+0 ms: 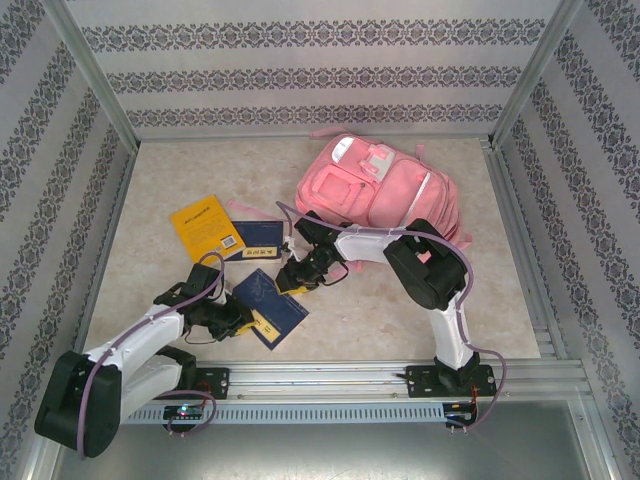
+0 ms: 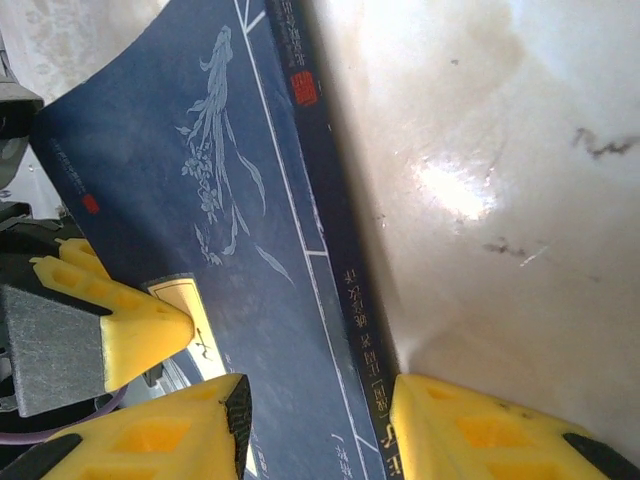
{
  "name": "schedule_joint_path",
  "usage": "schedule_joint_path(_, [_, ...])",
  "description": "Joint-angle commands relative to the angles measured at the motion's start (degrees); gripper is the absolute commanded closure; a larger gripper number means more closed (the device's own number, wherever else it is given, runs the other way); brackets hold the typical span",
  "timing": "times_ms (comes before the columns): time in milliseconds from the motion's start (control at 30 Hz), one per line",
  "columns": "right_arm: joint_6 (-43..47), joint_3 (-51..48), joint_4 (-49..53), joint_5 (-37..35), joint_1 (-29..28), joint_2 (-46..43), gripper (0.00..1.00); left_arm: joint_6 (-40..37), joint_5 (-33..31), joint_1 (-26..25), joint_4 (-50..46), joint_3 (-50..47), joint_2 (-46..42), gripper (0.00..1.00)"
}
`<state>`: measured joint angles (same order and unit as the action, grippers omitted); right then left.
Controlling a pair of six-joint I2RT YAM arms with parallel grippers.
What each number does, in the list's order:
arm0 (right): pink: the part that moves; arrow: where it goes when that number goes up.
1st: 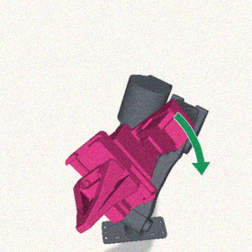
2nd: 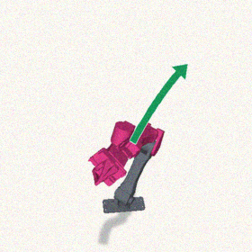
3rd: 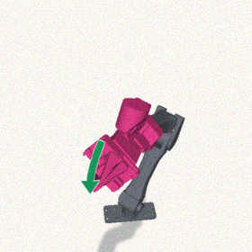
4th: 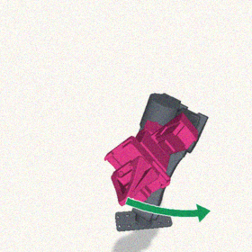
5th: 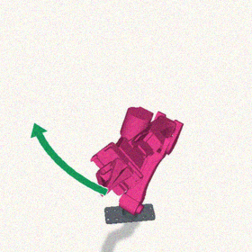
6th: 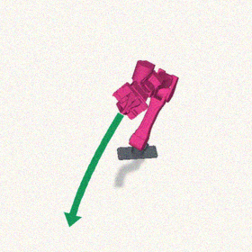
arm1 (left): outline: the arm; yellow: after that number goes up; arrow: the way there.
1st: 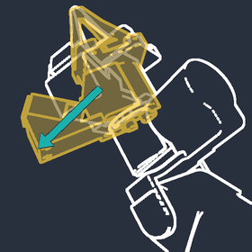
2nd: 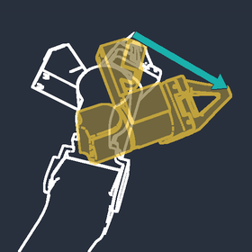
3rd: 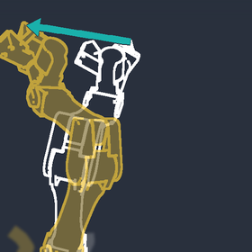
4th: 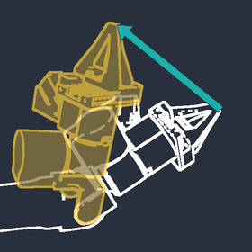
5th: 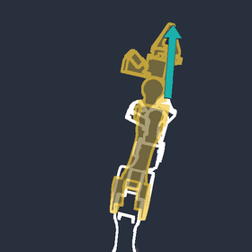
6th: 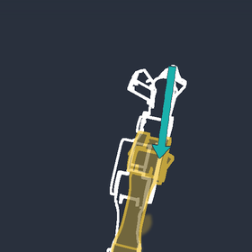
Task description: Pack the student bag
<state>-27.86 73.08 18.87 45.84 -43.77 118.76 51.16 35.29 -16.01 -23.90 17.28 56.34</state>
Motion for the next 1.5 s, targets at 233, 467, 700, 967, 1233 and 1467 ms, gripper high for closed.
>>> schedule_joint_path(233, [-3.56, -5.25, -4.49, 0.28, 3.56, -0.96, 0.55, 1.93, 1.99, 0.01, 8.8, -1.03, -12.17, 1.0])
schedule_joint_path(467, [-4.08, -5.83, -5.75, 4.93, 3.02, -0.9, 0.49, 4.58, 5.1, -0.03, 14.92, -2.69, -12.53, 1.0])
schedule_joint_path(700, [-5.09, -9.43, -6.43, -2.21, 5.44, -2.66, 0.47, 10.5, 7.52, 0.62, 21.47, -5.15, -17.44, 1.0])
schedule_joint_path(967, [-10.16, -14.39, -14.19, 3.66, 8.96, -5.29, 0.45, 13.67, 9.5, 2.25, 25.15, -6.88, -19.74, 1.0])
schedule_joint_path(1233, [-18.81, -18.23, -29.62, 13.14, 7.56, -6.84, 0.47, 13.47, 10.49, 2.37, 27.32, -6.96, -16.8, 1.0])
schedule_joint_path(1467, [-26.31, -20.87, -40.56, 14.71, 7.8, -10.48, 0.69, 11.23, 11.11, 2.3, 24.27, -4.7, -14.47, 1.0])
